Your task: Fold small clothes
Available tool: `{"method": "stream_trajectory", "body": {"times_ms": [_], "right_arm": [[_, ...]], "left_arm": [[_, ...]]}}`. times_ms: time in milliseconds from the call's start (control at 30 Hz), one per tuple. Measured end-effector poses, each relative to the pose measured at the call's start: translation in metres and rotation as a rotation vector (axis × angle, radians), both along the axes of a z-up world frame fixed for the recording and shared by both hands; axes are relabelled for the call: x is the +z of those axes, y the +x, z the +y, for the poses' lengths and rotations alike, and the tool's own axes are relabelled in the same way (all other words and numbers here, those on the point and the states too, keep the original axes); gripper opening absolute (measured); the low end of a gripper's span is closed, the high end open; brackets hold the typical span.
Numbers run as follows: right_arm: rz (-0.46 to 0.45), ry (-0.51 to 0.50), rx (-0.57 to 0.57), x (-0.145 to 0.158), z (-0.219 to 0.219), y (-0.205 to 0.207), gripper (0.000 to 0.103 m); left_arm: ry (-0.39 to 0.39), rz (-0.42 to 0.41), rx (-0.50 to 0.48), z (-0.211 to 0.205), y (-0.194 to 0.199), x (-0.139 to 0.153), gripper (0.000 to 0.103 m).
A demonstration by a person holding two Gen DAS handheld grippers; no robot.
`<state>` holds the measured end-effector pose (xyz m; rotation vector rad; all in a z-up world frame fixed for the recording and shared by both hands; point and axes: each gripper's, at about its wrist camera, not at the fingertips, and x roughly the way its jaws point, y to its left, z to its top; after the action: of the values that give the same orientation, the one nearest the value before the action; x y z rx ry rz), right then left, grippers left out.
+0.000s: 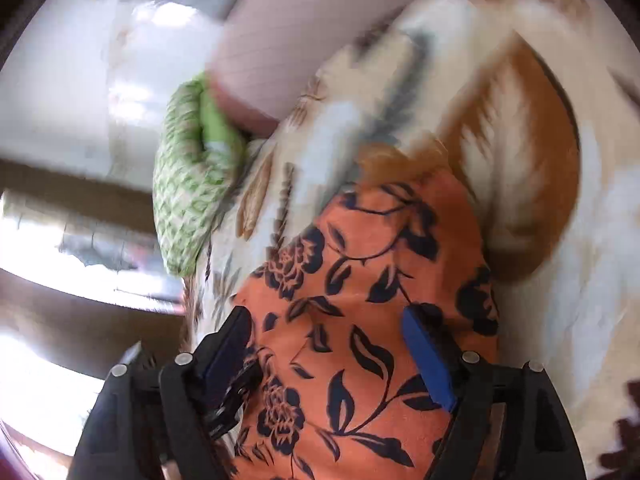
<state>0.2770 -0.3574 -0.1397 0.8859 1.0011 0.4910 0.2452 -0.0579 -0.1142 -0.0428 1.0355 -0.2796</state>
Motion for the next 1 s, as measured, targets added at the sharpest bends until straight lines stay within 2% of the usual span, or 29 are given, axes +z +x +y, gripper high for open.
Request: {"method": "stream_trajectory", "body": {"times_ms": [67, 100, 200, 267, 333, 367, 467, 500, 600, 700, 800, 833, 933, 1000], "right_arm": [[-0.037, -0.015, 0.012, 0.017, 0.004, -0.016, 0.08], [-0.049, -0.01, 0.019, 0.025, 0.007, -0.024, 0.08], [-0.093, 0.02, 0.06, 0.042, 0.02, -0.062, 0.082], [-0.073, 0.008, 0.099, 0.033, 0.037, -0.08, 0.083], [-0.013, -0.076, 0.107, 0.012, 0.046, -0.087, 0.085], [0.005, -0.094, 0.081, 0.003, 0.049, -0.09, 0.084], [-0.014, -0.082, 0.057, 0.028, 0.055, -0.098, 0.084], [-0.049, -0.073, 0.062, 0.041, 0.059, -0.104, 0.084], [-0.108, -0.128, 0.061, 0.06, 0.065, -0.121, 0.084], [-0.072, -0.127, 0.039, 0.047, 0.064, -0.126, 0.085], [0.026, -0.092, 0.006, 0.01, 0.051, -0.123, 0.085], [0.034, -0.066, -0.003, 0.002, 0.048, -0.125, 0.085], [0.021, -0.034, -0.003, 0.013, 0.041, -0.126, 0.085], [-0.018, -0.029, -0.004, 0.026, 0.036, -0.126, 0.085]], "left_arm": [[0.038, -0.05, -0.01, -0.001, -0.011, 0.015, 0.057], [0.032, -0.066, -0.014, 0.0, -0.019, 0.019, 0.057], [0.032, -0.055, -0.028, 0.0, -0.036, 0.021, 0.057], [0.074, -0.023, -0.015, 0.0, -0.039, 0.009, 0.057], [0.059, 0.032, 0.012, 0.004, -0.039, -0.003, 0.06], [0.067, 0.039, 0.033, 0.005, -0.041, 0.0, 0.059], [0.091, -0.029, 0.027, 0.005, -0.057, 0.025, 0.059], [0.092, -0.041, 0.027, 0.005, -0.062, 0.032, 0.059], [0.081, -0.072, 0.031, 0.004, -0.077, 0.047, 0.059], [0.078, -0.078, 0.026, -0.002, -0.085, 0.048, 0.059], [0.077, -0.061, 0.013, -0.01, -0.088, 0.044, 0.059], [0.076, -0.058, 0.012, -0.011, -0.089, 0.045, 0.059], [0.078, -0.069, 0.001, -0.018, -0.09, 0.047, 0.059], [0.082, -0.082, 0.0, -0.022, -0.087, 0.049, 0.059]]}}
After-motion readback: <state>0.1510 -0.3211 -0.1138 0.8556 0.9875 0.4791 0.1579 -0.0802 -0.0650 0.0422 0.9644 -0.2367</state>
